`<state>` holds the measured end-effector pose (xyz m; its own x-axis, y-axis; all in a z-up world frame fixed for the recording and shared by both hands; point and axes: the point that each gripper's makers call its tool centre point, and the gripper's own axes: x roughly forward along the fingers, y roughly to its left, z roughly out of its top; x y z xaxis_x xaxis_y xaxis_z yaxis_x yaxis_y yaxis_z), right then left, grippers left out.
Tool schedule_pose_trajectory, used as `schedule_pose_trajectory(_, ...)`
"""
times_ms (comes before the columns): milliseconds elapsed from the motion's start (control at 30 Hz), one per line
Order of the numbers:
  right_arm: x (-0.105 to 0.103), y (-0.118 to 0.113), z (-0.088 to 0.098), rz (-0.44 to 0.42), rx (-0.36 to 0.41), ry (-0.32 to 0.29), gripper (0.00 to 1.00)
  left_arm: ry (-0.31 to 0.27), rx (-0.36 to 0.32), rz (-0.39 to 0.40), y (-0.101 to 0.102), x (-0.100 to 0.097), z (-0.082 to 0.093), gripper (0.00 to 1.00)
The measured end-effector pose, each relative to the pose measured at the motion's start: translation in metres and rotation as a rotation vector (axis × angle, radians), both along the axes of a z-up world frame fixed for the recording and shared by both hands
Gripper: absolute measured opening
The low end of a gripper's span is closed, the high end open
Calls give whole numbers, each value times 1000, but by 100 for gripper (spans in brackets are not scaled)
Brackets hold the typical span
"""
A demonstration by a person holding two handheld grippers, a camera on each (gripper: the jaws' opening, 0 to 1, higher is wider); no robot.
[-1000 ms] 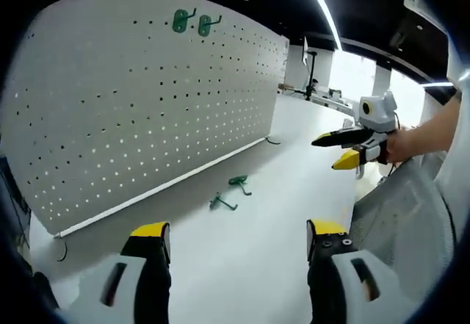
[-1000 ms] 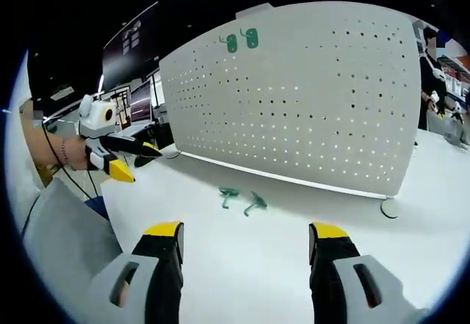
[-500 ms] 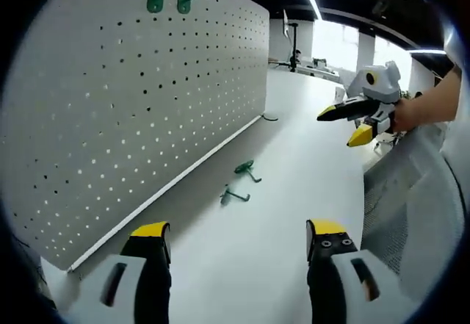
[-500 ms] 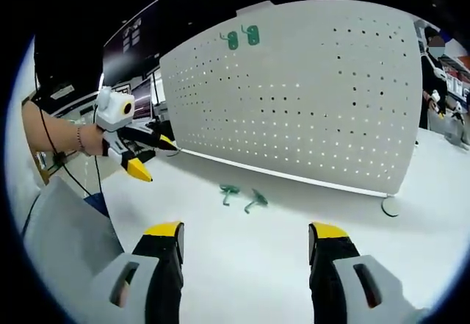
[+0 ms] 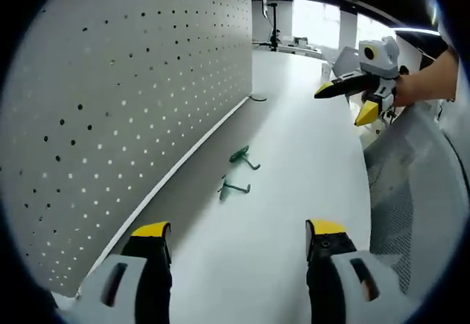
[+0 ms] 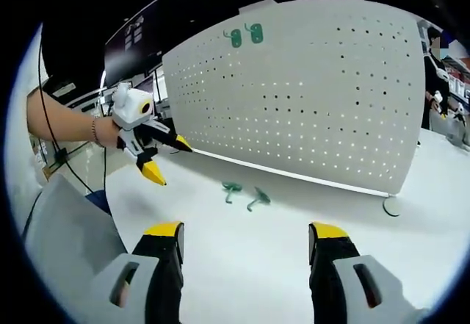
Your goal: Insert the hook assembly into the mounting plate slot until the hook locks in place.
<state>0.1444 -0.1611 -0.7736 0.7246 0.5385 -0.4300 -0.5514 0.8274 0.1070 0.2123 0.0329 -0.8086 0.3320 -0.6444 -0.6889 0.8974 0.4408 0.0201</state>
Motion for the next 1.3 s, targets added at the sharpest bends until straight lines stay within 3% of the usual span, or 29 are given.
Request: schedule_pose_trajectory(1300, -6, 0, -4, 13, -15, 26, 67, 73, 146, -214, -44, 30, -35, 76)
